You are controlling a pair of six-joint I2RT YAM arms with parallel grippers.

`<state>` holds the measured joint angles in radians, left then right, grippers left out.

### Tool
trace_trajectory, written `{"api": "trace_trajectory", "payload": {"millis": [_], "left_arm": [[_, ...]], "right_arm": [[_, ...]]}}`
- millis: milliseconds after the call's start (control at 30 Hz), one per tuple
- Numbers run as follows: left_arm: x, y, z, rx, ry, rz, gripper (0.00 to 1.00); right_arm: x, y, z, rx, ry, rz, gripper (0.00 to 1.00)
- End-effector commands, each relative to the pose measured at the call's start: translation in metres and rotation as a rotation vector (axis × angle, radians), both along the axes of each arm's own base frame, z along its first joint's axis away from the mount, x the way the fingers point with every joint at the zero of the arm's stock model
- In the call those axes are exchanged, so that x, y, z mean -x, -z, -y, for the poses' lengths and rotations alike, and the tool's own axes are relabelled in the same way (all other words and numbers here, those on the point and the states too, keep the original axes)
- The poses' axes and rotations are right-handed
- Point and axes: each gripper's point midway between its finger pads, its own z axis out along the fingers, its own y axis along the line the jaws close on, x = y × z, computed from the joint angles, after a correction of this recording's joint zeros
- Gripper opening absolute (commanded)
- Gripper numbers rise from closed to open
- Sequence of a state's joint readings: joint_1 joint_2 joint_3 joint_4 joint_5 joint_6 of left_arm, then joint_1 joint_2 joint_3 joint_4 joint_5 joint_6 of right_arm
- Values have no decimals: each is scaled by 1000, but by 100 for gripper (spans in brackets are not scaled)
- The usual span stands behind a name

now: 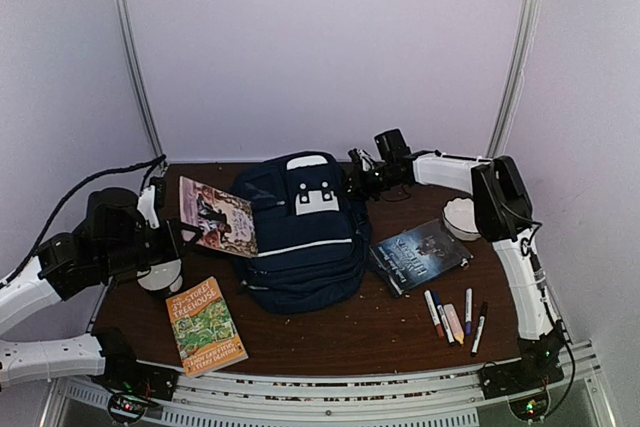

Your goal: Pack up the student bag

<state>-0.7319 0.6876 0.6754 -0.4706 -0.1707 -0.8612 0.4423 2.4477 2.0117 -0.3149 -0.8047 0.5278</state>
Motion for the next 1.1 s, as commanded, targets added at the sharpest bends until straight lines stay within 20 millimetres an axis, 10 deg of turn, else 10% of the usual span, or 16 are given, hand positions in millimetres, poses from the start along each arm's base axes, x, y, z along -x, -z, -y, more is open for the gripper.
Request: {"api": "trace_trajectory", "payload": {"millis": [0, 200, 300, 533, 633, 1067], "left_arm": [[-11, -41, 13, 61, 33, 113, 0], [-16, -53, 19, 58, 53, 147, 0], [-16, -62, 23, 57, 76, 167, 0], [-15, -88, 65, -27, 328, 234, 0], [-10, -89, 97, -64, 529, 232, 0], [32, -104, 170, 41, 1118, 198, 0]], "right_arm": [[-36, -48, 57, -99, 210, 41, 0], [-23, -45, 79, -145, 317, -42, 1], [-7, -64, 89, -131, 337, -15, 33], [64, -200, 84, -79, 15, 452, 60], [110, -223, 70, -25, -240, 562, 64], [243, -222, 11, -36, -805, 722, 76]]}}
